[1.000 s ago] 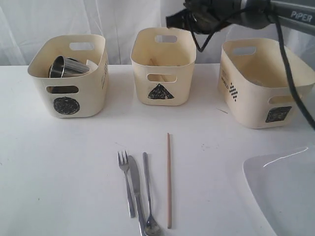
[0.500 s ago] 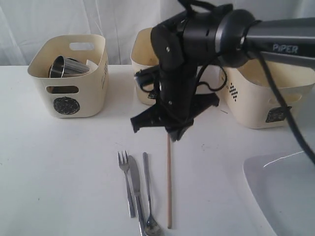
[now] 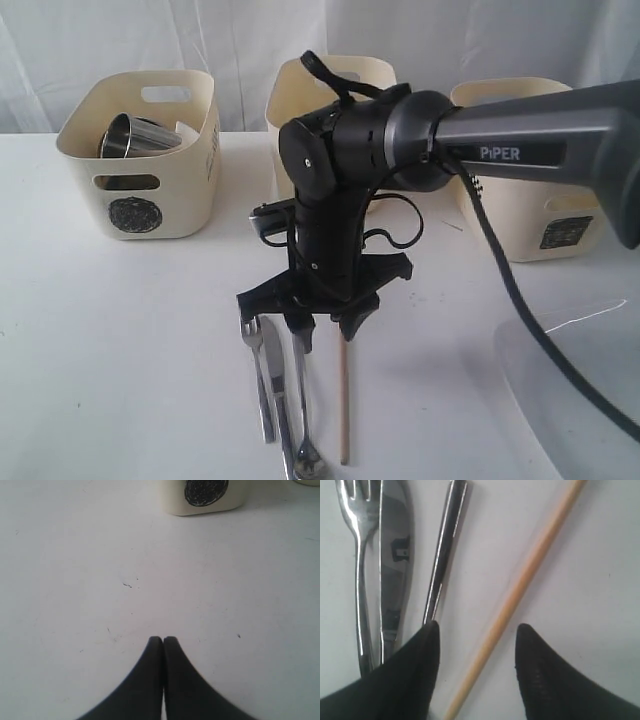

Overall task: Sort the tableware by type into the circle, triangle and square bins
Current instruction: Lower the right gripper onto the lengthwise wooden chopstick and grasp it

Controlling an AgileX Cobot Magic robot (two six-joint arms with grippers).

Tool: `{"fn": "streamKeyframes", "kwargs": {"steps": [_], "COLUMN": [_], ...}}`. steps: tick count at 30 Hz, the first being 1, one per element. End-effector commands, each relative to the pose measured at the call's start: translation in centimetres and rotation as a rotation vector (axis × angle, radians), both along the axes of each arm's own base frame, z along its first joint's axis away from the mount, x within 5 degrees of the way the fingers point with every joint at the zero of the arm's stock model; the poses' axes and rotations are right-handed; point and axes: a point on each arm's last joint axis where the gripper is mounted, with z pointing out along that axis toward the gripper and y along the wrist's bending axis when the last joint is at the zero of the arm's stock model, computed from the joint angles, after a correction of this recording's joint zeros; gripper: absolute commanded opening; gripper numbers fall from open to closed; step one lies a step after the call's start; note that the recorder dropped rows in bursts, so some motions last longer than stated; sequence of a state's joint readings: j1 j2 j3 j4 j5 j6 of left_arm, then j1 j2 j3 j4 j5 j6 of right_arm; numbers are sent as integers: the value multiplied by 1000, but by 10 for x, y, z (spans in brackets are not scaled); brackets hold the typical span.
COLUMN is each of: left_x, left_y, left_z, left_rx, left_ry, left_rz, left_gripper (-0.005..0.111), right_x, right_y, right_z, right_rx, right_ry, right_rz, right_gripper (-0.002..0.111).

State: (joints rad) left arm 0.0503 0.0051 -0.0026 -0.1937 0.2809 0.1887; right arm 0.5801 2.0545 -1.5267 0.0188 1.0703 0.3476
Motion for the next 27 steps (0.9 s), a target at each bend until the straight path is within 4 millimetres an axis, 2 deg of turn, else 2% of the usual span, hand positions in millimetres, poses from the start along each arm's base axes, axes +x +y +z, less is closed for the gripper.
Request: {"fn": "streamKeyframes", "kwargs": {"steps": [1,9,13,16,20,24,27], "left_x": [0,0,0,0,0,0,0], "left_y": [-1,-1,-1,-1,-1,-1,-1], "left_z": [0,0,0,0,0,0,0], "left_rx": [-20,-20,-20,-20,-20,-20,-20], "left_ry": [-2,-2,-2,-2,-2,-2,-2], "left_rz": [0,0,0,0,0,0,0], "left_gripper": [0,0,0,0,0,0,0], "right_x": [2,16,22,22,15,12,11], "right_y": [0,3,-5,-6,-10,-10,-9], "right_z": [-9,-18,-17,-17,-37,-44,-45], "right_rx": [-16,0,-76,-83,-116,-91,-76], "right_ry": [-4,-130,-192,-198,-142,-137,-126], "right_rz": [-14,-41,-101,-97,-94,-97,-112], "right_gripper": [45,45,45,45,45,45,35]}}
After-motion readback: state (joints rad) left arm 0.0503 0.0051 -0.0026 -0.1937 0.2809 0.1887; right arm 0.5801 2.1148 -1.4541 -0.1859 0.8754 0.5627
